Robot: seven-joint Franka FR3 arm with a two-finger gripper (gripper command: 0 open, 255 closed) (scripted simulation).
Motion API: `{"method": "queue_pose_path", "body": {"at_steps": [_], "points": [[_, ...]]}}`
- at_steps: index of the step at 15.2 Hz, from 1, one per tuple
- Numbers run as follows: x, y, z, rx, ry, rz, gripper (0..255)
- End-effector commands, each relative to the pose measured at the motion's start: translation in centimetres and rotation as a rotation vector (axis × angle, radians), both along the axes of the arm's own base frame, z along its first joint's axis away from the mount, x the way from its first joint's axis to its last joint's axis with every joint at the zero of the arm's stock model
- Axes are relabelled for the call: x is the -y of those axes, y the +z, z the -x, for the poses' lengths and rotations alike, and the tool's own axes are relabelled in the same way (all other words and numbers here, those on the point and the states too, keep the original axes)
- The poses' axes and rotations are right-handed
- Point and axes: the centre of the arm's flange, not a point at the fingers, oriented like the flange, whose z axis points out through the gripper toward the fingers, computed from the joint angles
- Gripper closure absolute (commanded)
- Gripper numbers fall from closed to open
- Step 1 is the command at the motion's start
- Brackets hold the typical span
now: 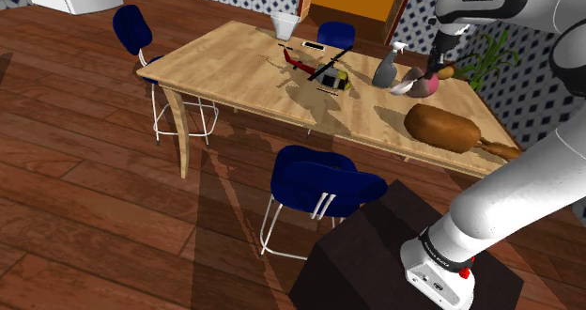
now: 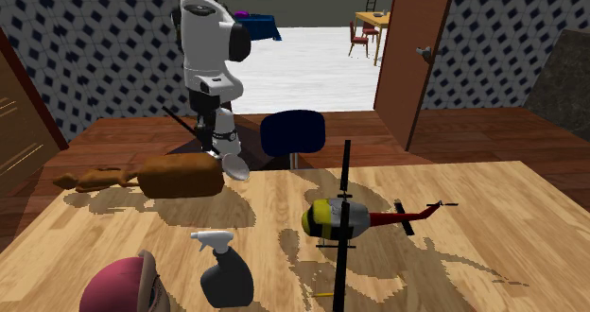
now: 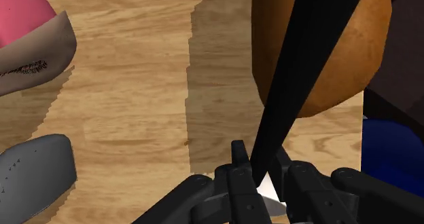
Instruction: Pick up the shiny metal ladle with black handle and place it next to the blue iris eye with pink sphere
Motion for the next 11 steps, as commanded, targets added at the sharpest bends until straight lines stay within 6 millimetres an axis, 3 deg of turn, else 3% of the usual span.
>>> {"method": "queue_pose_path", "body": {"at_steps": [1,11], "points": [[2.0,-0.1,1.9,0.0,0.001,0.0,255],[11.8,-0.1,10.7,0.0,0.001,0.0,255]]}}
